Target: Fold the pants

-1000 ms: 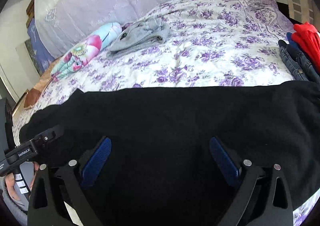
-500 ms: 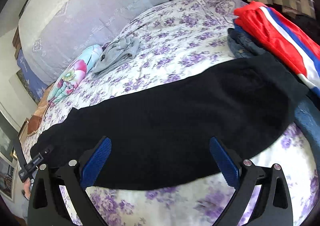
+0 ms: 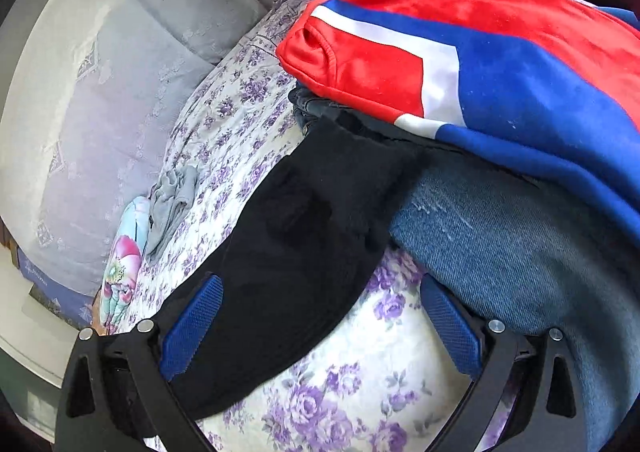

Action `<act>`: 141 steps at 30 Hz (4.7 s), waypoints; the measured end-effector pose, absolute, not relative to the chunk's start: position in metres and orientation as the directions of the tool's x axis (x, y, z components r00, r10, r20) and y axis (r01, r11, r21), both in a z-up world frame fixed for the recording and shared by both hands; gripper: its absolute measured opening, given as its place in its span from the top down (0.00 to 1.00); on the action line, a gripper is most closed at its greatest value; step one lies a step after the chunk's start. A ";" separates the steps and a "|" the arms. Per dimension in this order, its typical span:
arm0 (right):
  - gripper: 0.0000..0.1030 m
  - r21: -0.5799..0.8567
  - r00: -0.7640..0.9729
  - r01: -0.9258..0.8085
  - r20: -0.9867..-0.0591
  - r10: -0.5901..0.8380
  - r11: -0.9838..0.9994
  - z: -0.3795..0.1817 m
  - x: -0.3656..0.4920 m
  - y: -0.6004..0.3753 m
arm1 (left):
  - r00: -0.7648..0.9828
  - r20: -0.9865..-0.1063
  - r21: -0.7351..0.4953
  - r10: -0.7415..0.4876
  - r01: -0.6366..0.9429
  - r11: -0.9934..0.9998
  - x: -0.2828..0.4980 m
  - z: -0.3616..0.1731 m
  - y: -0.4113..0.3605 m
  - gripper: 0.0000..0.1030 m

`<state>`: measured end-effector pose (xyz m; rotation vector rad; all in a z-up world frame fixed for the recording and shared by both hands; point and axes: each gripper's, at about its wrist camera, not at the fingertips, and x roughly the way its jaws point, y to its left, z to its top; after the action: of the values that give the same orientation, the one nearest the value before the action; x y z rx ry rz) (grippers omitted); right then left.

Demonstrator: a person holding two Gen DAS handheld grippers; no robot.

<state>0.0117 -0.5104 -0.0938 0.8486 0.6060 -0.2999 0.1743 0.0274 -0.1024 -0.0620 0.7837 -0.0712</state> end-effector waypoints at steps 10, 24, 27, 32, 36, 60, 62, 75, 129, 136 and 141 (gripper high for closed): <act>0.25 0.558 0.809 0.444 -0.587 -0.046 0.701 -0.092 0.035 -0.502 | 0.810 -0.571 -0.196 -0.135 0.025 0.980 0.148 -0.056 0.081 0.05; 0.88 0.577 0.829 0.466 -0.550 -0.103 0.671 -0.091 0.030 -0.504 | 0.789 -0.614 -0.497 0.010 -0.397 0.771 0.141 -0.095 0.259 0.05; 0.88 0.484 0.845 0.417 -0.518 -0.132 0.769 -0.062 0.042 -0.475 | 0.780 -0.624 -0.455 0.043 -0.407 0.792 0.142 -0.094 0.252 0.05; 0.88 0.250 0.881 0.224 -0.466 -0.085 0.942 -0.011 0.085 -0.383 | 0.807 -0.591 -0.503 0.019 -0.386 0.773 0.140 -0.097 0.260 0.05; 0.88 0.004 0.871 -0.059 -0.488 0.054 0.998 -0.006 0.119 -0.266 | 0.807 -0.590 -0.502 0.019 -0.384 0.775 0.140 -0.097 0.261 0.05; 0.25 -0.071 0.642 -0.261 -0.757 0.119 0.963 -0.085 0.180 -0.157 | 0.805 -0.593 -0.496 0.009 -0.374 0.783 0.140 -0.097 0.260 0.05; 0.22 -0.002 0.620 -0.257 -0.768 0.163 0.966 -0.081 0.182 -0.166 | 0.798 -0.602 -0.489 0.005 -0.374 0.788 0.142 -0.097 0.259 0.05; 0.08 0.127 0.821 -0.100 -0.550 0.154 0.987 -0.035 0.130 -0.282 | 0.735 -0.651 -0.580 -0.190 -0.321 0.749 0.156 -0.088 0.248 0.05; 0.04 0.751 0.915 0.132 -0.343 0.212 0.646 -0.093 0.078 -0.452 | 0.806 -0.510 0.079 -0.301 0.392 0.917 0.150 0.037 -0.145 0.82; 0.04 0.790 0.928 0.106 -0.297 0.226 0.603 -0.100 0.077 -0.464 | 0.674 -0.684 0.257 -0.279 0.580 0.772 0.135 -0.068 -0.271 0.79; 0.04 0.789 0.927 0.101 -0.295 0.230 0.606 -0.101 0.081 -0.463 | 0.672 -0.661 0.166 -0.336 0.567 0.807 0.127 -0.051 -0.245 0.26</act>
<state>0.0807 -0.4627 -0.1006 0.9236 0.3908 0.0771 0.1271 -0.2454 -0.0511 0.3769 0.6581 -0.5217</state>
